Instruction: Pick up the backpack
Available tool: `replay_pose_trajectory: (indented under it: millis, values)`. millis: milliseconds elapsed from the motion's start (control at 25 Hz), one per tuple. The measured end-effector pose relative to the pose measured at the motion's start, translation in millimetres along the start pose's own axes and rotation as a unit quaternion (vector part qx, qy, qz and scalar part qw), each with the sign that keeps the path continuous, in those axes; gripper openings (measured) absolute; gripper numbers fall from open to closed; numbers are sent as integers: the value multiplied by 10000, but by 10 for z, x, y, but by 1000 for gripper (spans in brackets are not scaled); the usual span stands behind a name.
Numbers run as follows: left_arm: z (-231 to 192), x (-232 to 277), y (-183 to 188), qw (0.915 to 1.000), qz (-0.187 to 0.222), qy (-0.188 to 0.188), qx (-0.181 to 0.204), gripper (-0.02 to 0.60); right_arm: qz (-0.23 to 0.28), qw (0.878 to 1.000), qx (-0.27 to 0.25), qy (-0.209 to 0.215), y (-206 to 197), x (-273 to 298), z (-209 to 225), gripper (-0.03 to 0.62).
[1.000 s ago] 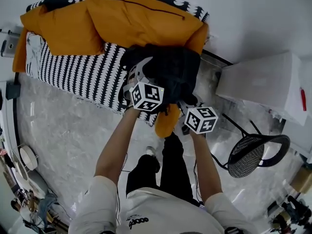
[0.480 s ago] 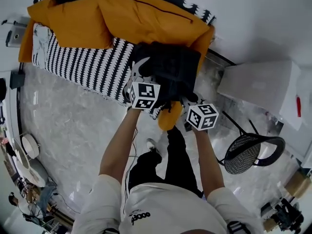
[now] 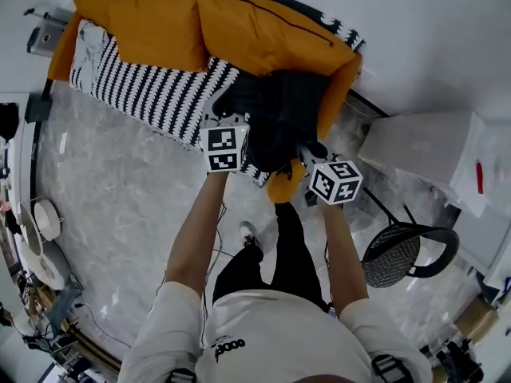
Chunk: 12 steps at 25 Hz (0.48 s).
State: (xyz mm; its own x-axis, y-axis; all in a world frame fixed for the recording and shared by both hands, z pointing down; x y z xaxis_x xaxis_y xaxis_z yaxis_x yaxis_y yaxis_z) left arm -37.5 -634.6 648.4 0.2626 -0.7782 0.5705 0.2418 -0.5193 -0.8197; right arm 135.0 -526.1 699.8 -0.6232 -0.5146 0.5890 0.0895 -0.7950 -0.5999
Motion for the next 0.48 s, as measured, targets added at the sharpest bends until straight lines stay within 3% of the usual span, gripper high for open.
replay_pose_trajectory:
  millis: [240, 480]
  values:
    - [-236, -616, 424, 9978, 430, -52, -498, 41, 5, 9995, -245, 177, 161, -211, -498, 38]
    - [-242, -1381, 1024, 9896, 1025, -303, -963, 41, 291, 9982, -474, 229, 523, -740, -1014, 38]
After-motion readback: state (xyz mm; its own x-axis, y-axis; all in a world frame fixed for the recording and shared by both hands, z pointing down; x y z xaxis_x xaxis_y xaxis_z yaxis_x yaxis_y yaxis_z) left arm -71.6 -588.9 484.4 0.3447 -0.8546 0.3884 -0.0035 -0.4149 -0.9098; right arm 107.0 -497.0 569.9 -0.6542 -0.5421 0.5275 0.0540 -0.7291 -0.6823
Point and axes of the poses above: the fingertips, and each gripper's own axes: x forward along the fingers, z to its right, y out of its top, the point moved 3 cm from there along -x, backward along the fingers, and after that the axes turned 11 degrees about -z, right-handed, at the moved point
